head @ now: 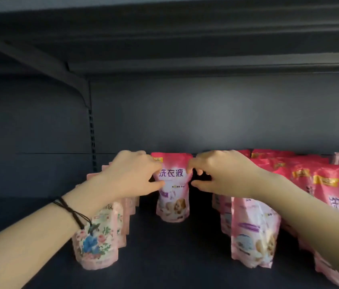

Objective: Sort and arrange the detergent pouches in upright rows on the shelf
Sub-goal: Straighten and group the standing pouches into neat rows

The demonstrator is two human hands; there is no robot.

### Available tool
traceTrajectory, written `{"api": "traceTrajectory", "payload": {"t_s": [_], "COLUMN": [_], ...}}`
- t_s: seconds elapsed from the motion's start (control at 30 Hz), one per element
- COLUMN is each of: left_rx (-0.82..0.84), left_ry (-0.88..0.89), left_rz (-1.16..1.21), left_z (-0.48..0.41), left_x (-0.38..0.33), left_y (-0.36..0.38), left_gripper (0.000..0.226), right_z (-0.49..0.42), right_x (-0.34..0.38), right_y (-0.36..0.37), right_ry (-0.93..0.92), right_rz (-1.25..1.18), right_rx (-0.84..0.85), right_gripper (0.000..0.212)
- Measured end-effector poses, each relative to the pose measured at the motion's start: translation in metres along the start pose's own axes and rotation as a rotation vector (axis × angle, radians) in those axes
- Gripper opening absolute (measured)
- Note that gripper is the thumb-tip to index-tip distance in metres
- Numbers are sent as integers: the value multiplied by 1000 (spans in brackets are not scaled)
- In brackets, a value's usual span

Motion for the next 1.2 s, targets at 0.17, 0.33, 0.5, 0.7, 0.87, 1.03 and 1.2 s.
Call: {"api": "traceTrajectory", "payload": {"t_s": [0.17,0.33,0.5,0.7,0.87,1.03,1.2], "left_rx": [12,220,354,405,250,96,20], "left_ry": [10,-29,-99,-114,-262,-426,-472], "left_rz": [-127,-77,271,471,1022,1598,1877], "left_z": [-45,-88,-100,-94,-86,-65,-38], "left_x": [42,55,53,65,76,77,47], "left_y": [19,64,92,73,32,7,-3], "left_gripper": [45,53,19,15,9,4,6], "right_z": [-62,-102,-108,-97,-67,-43,-18], "right_x": [-38,-75,-87,-87,-90,-68,-47], "right_y": [23,59,84,75,41,24,7], "right_ry": [89,233,372,447,653,670,674], "right_rz": [148,232,225,-126,-794,-1541,-1614], "right_rx": [232,469,570,519,-6,-506,-793], "right_gripper": [30,37,26,33,19,12,20]}}
Point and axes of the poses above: each hand's wrist, its own z-axis away from the middle knuckle, its own y-axis out of the palm, x = y × z, the point moved 7 cm from there along -z, towards the middle knuckle, and after that the axes turned 11 degrees about -y, right-handed, at the moved point
